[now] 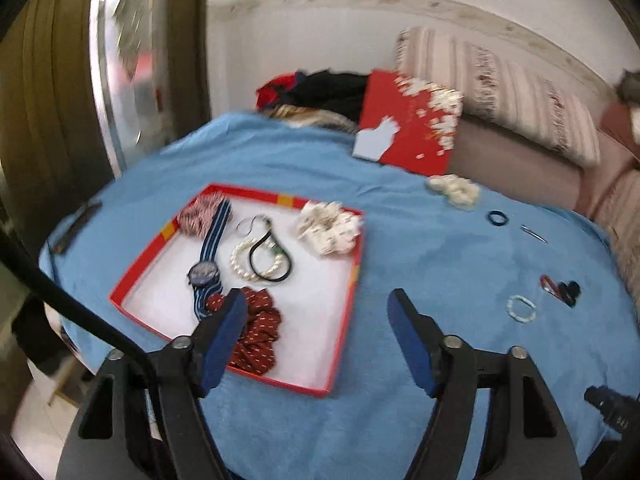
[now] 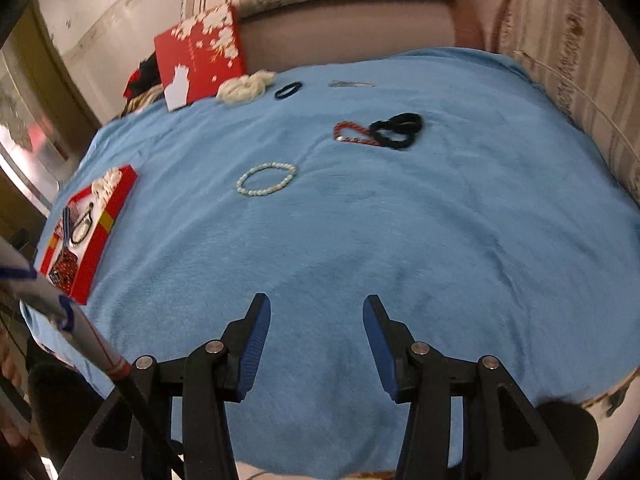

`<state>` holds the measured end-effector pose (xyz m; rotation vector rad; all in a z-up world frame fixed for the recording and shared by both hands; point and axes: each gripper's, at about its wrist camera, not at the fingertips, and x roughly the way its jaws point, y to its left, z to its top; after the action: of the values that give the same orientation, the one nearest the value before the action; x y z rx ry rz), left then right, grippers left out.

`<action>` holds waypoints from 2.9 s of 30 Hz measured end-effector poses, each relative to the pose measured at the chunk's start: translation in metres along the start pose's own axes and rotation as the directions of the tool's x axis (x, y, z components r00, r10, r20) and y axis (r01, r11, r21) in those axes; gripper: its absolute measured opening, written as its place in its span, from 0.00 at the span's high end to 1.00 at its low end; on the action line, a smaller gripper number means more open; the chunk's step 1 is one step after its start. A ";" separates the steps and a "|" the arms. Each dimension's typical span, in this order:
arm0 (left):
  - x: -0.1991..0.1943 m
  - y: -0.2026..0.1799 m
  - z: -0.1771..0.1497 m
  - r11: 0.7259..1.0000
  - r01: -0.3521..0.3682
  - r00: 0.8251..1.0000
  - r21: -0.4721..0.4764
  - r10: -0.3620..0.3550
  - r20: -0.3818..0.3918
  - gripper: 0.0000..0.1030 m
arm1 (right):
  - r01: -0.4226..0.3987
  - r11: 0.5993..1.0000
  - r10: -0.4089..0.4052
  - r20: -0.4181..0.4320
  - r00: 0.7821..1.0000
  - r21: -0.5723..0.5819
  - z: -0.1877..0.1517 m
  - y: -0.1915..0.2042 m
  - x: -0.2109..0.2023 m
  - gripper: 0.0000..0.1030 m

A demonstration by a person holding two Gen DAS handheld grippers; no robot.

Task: Organize jewelry
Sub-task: 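Move both tools back toward the bracelets on the cloth, then grasp the white bead bracelet with the left tool while the right grasps the red bead bracelet, then carry both bead bracelets over the tray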

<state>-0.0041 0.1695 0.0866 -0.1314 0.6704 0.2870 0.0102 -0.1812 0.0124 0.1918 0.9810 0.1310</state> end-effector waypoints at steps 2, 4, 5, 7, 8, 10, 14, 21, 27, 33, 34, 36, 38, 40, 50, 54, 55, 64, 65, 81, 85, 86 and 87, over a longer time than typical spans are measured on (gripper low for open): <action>-0.017 -0.015 -0.003 0.998 0.038 0.999 0.040 -0.038 0.011 0.21 | -0.010 1.000 0.009 0.026 1.000 0.020 -0.005 -0.009 -0.011 0.49; -0.028 -0.027 -0.006 0.994 0.069 0.998 0.084 -0.069 0.001 0.21 | -0.012 0.999 0.010 0.049 0.999 0.038 -0.011 -0.017 -0.023 0.49; -0.033 -0.034 -0.009 0.990 0.085 0.996 0.111 -0.084 -0.010 0.21 | -0.012 0.999 0.009 0.058 0.998 0.046 -0.014 -0.021 -0.029 0.49; -0.038 -0.046 -0.012 0.984 0.111 0.994 0.142 -0.108 -0.025 0.21 | -0.006 0.998 0.002 0.072 0.997 0.054 -0.018 -0.027 -0.036 0.49; -0.039 -0.051 -0.014 0.980 0.127 0.992 0.153 -0.123 -0.033 0.21 | 0.002 0.998 -0.006 0.080 0.997 0.056 -0.019 -0.030 -0.040 0.49; -0.036 -0.061 -0.016 0.973 0.158 0.987 0.167 -0.150 -0.062 0.21 | 0.011 0.998 -0.016 0.088 0.996 0.057 -0.017 -0.035 -0.043 0.49; -0.012 -0.085 -0.016 0.956 0.234 0.965 0.176 -0.206 -0.162 0.21 | 0.015 0.999 -0.019 0.080 0.997 0.047 -0.002 -0.042 -0.037 0.49; 0.057 -0.138 -0.009 0.932 0.324 0.916 0.159 -0.267 -0.301 0.30 | 0.028 0.999 -0.027 0.060 0.998 -0.023 0.063 -0.047 0.020 0.49; 0.123 -0.195 -0.011 0.910 0.386 0.865 0.154 -0.299 -0.402 0.48 | 0.032 0.992 -0.028 0.030 0.999 -0.121 0.129 -0.044 0.084 0.49; 0.176 -0.232 -0.017 0.882 0.458 0.798 0.115 -0.350 -0.490 0.50 | 0.052 0.977 -0.061 -0.038 0.997 -0.208 0.175 -0.041 0.146 0.49; 0.181 -0.235 -0.018 0.879 0.463 0.792 0.112 -0.354 -0.498 0.50 | 0.056 0.975 -0.069 -0.056 0.996 -0.215 0.178 -0.043 0.157 0.50; 0.190 -0.241 -0.018 0.875 0.471 0.785 0.110 -0.359 -0.505 0.50 | 0.065 0.970 -0.088 -0.089 0.992 -0.234 0.182 -0.047 0.174 0.54; 0.192 -0.245 -0.016 0.866 0.486 0.784 0.118 -0.372 -0.498 0.50 | 0.066 0.963 -0.098 -0.113 0.989 -0.261 0.183 -0.049 0.186 0.55; 0.194 -0.250 -0.015 0.858 0.500 0.776 0.119 -0.384 -0.500 0.50 | 0.076 0.951 -0.112 -0.105 0.988 -0.301 0.183 -0.046 0.190 0.55; 0.183 -0.262 -0.020 0.863 0.470 0.816 0.188 -0.343 -0.466 0.95 | 0.208 0.806 -0.234 0.024 0.972 -0.555 0.178 -0.008 0.201 0.64; 0.166 -0.241 -0.005 0.869 0.483 0.807 0.111 -0.392 -0.441 0.95 | 0.158 0.836 -0.201 -0.026 0.979 -0.526 0.179 -0.002 0.199 0.92; 0.158 -0.233 0.000 0.868 0.487 0.808 0.098 -0.405 -0.427 0.95 | 0.128 0.866 -0.162 -0.029 0.986 -0.484 0.182 -0.004 0.191 0.92; 0.089 -0.146 0.024 0.881 0.472 0.843 0.039 -0.438 -0.312 0.95 | -0.061 0.954 0.084 0.067 0.994 -0.294 0.179 0.013 0.073 0.92; 0.084 -0.136 0.026 0.886 0.464 0.850 0.032 -0.434 -0.300 0.95 | -0.069 0.951 0.095 0.074 0.993 -0.300 0.178 0.019 0.065 0.92; 0.047 0.098 0.061 0.973 0.192 0.962 -0.124 -0.212 -0.171 0.95 | -0.271 0.853 0.304 0.002 0.953 -0.446 0.134 0.193 0.021 0.92; 0.063 0.147 0.055 0.972 0.144 0.963 -0.187 -0.181 -0.201 0.95 | -0.303 0.819 0.329 -0.036 0.944 -0.487 0.123 0.243 0.029 0.92; 0.068 0.157 0.053 0.970 0.135 0.962 -0.201 -0.177 -0.209 0.95 | -0.312 0.810 0.333 -0.048 0.942 -0.497 0.120 0.256 0.032 0.92; 0.075 0.167 0.051 0.968 0.125 0.960 -0.216 -0.173 -0.220 0.95 | -0.316 0.804 0.335 -0.056 0.941 -0.504 0.117 0.264 0.035 0.92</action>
<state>0.0311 0.3555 0.0747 -0.4127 0.8639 0.1931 0.1211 0.0715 0.1061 -0.1275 0.8383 0.6968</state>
